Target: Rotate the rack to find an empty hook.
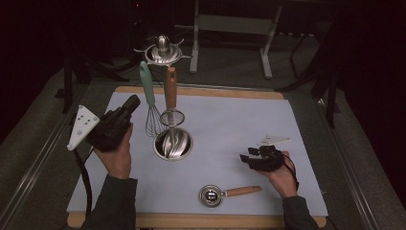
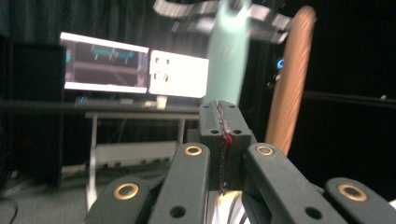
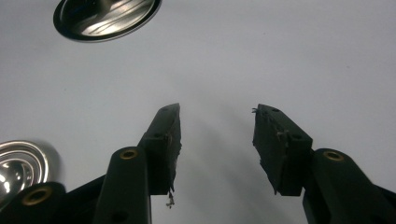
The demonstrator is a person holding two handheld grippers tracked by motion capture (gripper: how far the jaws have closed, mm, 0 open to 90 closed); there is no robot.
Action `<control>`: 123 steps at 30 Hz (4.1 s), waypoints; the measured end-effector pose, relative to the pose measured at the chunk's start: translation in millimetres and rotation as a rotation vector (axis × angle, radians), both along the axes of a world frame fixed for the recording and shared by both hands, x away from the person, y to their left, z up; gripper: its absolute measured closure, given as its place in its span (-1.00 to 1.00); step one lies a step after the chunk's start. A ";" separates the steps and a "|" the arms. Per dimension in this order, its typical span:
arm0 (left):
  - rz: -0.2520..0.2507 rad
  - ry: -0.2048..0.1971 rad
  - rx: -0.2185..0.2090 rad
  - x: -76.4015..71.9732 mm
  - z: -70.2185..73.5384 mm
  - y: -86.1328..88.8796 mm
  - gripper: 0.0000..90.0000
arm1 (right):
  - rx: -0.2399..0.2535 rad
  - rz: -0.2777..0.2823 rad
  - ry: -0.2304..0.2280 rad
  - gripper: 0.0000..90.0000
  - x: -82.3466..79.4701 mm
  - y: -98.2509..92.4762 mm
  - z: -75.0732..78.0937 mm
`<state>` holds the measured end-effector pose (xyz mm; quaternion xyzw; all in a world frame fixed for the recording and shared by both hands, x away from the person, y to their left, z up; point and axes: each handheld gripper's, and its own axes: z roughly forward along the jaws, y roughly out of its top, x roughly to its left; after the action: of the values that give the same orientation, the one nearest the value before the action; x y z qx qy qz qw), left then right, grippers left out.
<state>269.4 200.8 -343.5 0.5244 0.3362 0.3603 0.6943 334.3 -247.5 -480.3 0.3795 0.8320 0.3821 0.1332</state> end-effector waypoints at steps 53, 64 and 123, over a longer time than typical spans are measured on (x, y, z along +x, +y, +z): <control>0.121 0.000 0.044 49.1 61.8 2.7 1.00 | 0.005 -0.053 0.018 0.16 3.2 -15.4 -9.4; 0.132 0.020 0.043 61.8 64.4 3.8 1.00 | 0.004 -0.054 0.020 0.16 3.4 -17.2 -9.9; 0.109 0.106 0.186 35.4 17.5 19.7 0.99 | 0.006 -0.069 0.029 0.16 1.8 -24.0 -10.8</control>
<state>304.8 220.5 -326.0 0.5857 0.3656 0.3990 0.6033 336.1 -271.4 -491.0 0.4137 0.8192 0.3744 0.1329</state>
